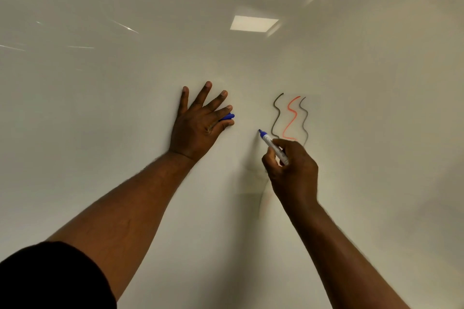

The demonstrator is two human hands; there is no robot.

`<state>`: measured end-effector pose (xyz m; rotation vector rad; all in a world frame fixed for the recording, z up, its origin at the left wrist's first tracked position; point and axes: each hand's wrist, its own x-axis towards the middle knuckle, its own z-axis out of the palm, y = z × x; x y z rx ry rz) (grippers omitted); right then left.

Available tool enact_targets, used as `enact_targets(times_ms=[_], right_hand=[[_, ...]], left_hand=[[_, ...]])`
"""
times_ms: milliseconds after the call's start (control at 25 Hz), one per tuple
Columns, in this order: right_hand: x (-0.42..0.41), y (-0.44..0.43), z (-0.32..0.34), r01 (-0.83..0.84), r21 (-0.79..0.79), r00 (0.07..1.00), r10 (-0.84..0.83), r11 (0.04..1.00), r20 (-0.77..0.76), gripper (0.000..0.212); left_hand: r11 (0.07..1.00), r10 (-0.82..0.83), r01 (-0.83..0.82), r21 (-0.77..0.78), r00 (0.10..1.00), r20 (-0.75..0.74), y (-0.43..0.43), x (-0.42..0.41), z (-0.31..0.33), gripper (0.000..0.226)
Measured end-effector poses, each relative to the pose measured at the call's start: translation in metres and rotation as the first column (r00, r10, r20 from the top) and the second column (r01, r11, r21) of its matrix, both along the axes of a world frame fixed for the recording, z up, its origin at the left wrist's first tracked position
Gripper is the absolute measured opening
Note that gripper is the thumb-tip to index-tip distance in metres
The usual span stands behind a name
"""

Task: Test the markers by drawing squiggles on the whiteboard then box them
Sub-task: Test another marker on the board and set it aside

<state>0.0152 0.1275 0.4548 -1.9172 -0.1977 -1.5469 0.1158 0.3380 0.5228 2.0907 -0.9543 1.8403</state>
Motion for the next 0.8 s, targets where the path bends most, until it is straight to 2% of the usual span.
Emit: enact_targets(times_ms=[160,280,440,520,680,800], right_hand=[[-0.002,-0.005,-0.024,-0.005,0.08,1.0,0.007,0.997,-0.023,0.014],[-0.005,-0.002,-0.049,0.014,0.016,0.997,-0.013,1.0,-0.07,0.015],[-0.011,-0.006,-0.078,0.012,0.077,0.993,-0.003,0.997,-0.116,0.017],[-0.015,-0.007,-0.097,0.002,0.031,0.988,0.003,1.0,-0.155,0.016],[-0.021,-0.005,-0.137,-0.01,0.049,0.967,0.022,0.999,-0.254,0.016],[-0.03,-0.003,-0.17,-0.043,0.02,0.912,0.047,0.999,-0.407,0.012]], left_hand=[[1.0,-0.017,0.017,-0.016,1.0,-0.004,-0.002,-0.002,-0.009,0.038],[0.999,-0.02,0.019,-0.037,0.999,-0.025,-0.004,-0.003,-0.015,0.039],[0.999,-0.023,0.022,-0.026,0.997,-0.067,-0.005,-0.005,-0.033,0.039],[1.0,-0.027,0.027,-0.005,0.995,-0.091,-0.005,-0.007,-0.047,0.039],[0.999,-0.036,0.039,0.015,0.989,-0.142,-0.008,-0.01,-0.083,0.038],[0.999,-0.027,0.031,0.014,0.981,-0.191,-0.011,-0.017,-0.096,0.037]])
